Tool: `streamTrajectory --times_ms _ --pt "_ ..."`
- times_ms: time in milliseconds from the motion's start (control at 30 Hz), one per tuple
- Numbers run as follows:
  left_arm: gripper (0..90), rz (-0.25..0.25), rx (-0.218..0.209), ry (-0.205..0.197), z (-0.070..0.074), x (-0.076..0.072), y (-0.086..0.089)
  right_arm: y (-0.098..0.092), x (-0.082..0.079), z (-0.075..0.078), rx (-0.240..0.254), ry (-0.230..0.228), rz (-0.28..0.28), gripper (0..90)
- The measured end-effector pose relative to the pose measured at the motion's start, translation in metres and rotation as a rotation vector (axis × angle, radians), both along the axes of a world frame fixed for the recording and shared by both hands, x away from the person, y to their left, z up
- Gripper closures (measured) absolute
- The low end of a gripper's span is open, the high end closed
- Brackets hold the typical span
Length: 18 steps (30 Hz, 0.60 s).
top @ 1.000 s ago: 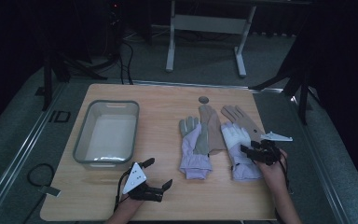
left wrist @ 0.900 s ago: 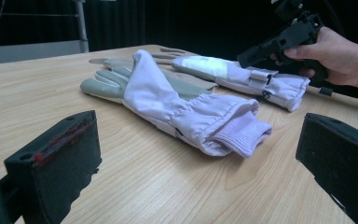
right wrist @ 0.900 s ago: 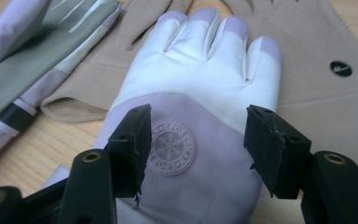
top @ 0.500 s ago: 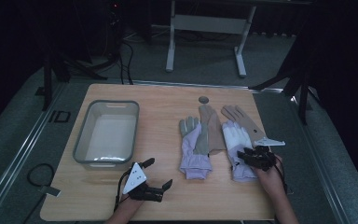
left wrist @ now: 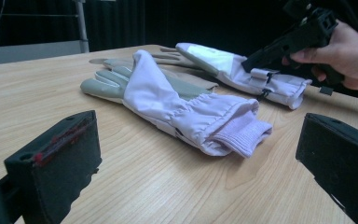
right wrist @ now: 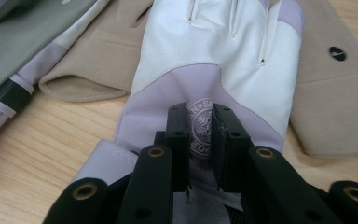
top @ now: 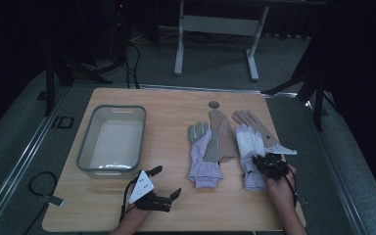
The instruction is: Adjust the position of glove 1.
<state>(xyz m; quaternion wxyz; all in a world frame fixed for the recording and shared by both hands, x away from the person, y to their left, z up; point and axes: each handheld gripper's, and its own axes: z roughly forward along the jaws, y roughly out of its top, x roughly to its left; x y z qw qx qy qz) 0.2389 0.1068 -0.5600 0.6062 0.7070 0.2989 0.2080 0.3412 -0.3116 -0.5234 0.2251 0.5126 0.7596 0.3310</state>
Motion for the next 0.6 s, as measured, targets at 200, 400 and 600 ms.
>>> streamTrajectory --times_ms 200,400,600 --pt "0.0 0.001 -0.001 0.002 0.000 0.000 0.000 -0.004 -0.005 0.020 0.042 -0.010 -0.033 79.6" --pt "0.0 0.002 -0.001 0.002 0.000 0.000 0.000 0.000 -0.008 0.060 0.071 -0.032 -0.054 79.6" --pt "0.0 0.002 -0.002 0.002 0.000 0.000 0.000 0.014 -0.007 0.090 0.077 -0.052 -0.036 79.7"
